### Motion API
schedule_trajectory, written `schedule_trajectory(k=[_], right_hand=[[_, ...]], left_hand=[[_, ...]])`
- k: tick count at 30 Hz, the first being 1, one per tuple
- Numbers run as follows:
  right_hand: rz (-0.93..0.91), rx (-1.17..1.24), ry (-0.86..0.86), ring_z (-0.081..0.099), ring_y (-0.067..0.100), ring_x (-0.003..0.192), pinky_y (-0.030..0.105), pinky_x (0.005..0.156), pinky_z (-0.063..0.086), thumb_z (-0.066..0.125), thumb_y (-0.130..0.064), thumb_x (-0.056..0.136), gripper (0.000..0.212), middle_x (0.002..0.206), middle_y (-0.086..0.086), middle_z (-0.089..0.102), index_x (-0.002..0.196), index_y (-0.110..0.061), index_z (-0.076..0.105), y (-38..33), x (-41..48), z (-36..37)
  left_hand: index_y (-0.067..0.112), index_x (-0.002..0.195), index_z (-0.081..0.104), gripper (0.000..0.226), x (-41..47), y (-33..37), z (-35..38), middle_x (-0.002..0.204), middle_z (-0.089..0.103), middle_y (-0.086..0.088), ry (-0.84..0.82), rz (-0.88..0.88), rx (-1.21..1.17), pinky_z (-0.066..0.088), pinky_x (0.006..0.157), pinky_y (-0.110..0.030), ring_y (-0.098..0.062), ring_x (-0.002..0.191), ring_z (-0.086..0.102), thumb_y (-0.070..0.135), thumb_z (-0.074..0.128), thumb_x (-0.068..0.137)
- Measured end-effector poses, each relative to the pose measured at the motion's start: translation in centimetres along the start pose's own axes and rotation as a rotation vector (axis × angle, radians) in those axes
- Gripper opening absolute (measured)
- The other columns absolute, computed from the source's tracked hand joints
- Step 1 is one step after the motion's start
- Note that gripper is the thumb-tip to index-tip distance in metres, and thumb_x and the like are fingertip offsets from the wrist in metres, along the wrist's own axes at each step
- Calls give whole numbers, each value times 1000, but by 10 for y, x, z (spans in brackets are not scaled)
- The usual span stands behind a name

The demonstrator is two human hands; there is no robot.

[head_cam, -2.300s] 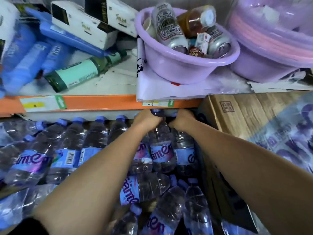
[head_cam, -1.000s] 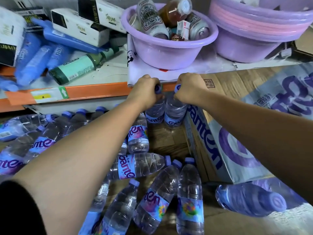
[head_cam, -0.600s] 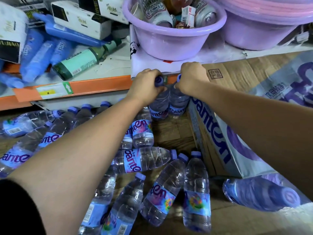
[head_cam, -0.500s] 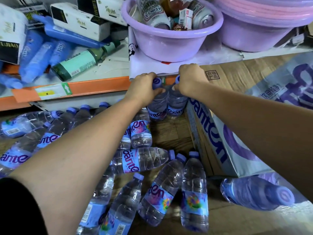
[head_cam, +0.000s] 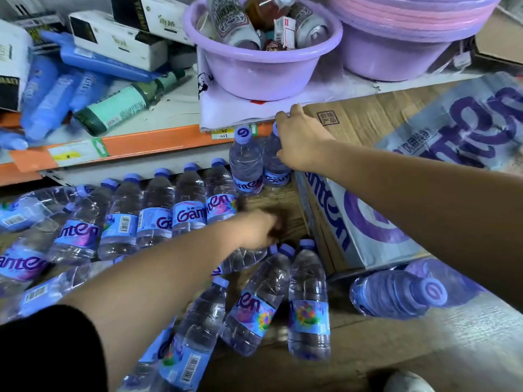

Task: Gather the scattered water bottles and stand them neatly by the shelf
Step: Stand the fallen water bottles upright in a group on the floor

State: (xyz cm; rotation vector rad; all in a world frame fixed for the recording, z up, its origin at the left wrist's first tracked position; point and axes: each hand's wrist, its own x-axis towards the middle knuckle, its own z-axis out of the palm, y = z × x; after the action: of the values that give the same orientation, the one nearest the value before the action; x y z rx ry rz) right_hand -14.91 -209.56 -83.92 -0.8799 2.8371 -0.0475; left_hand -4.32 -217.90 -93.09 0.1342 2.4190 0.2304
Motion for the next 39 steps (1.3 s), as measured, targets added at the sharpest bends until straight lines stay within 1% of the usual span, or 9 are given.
schedule_trajectory(k=[8,13,17,20,24,29,31,34,39], right_hand=[[-70,-28,0,60,36,105,32,67,39,50,-6,90,32,122,18,56,123,-1,50,5,-11,11],[-256,-156,-446,57,31,103,33,68,39,46,-10,91,34,122,16,59,124,-5,53,-7,-14,35],[-305,-308,-749,43,19,61,31,58,41,45,-10,95,28,89,10,57,117,2,58,-19,-3,67],[-288,-295,-898,49,19,92,32,92,44,54,-24,95,42,105,4,50,130,-2,53,-26,-1,81],[-313,-346,-1013,55,28,115,36,91,49,66,-32,83,49,129,7,56,125,-8,59,-33,-7,110],[-380,-496,-1099,54,25,96,38,90,48,65,-24,86,17,77,0,51,76,-12,58,-42,-18,129],[-400,-510,-1083,57,28,107,40,97,49,68,-24,84,22,87,1,56,97,-7,64,-42,-22,127],[-358,-374,-1051,53,21,105,30,82,44,71,-15,81,45,122,3,57,124,-7,59,-39,-24,111],[-245,28,-1080,63,15,56,14,45,53,62,9,83,32,106,15,52,111,-4,53,-37,-28,91]], left_hand=[[1,134,46,45,19,33,5,132,55,-14,-332,0,380,47,93,-33,-29,119,55,8,52,91],[7,114,61,37,9,16,-28,118,63,-11,-140,11,266,46,77,-29,-27,98,59,25,65,83],[10,112,63,41,-3,2,-43,110,68,-6,-102,10,171,48,79,-28,-22,88,59,31,70,78],[10,97,66,38,-15,-16,-56,85,65,-8,-16,56,173,41,64,-27,-24,77,58,34,77,69],[18,76,60,29,-27,-40,-65,64,55,0,47,85,82,37,55,-26,-21,65,50,35,80,64],[21,62,49,33,-38,-50,-64,54,51,1,104,72,41,37,51,-27,-21,61,52,37,77,64],[21,60,47,34,-42,-51,-64,55,54,0,109,57,36,39,52,-27,-24,61,56,37,77,63],[22,61,43,36,-49,-50,-63,62,59,-3,117,46,31,39,51,-27,-24,60,58,37,76,63],[23,65,40,37,-67,-42,-64,57,58,2,90,24,64,36,46,-23,-9,45,52,36,74,69]])
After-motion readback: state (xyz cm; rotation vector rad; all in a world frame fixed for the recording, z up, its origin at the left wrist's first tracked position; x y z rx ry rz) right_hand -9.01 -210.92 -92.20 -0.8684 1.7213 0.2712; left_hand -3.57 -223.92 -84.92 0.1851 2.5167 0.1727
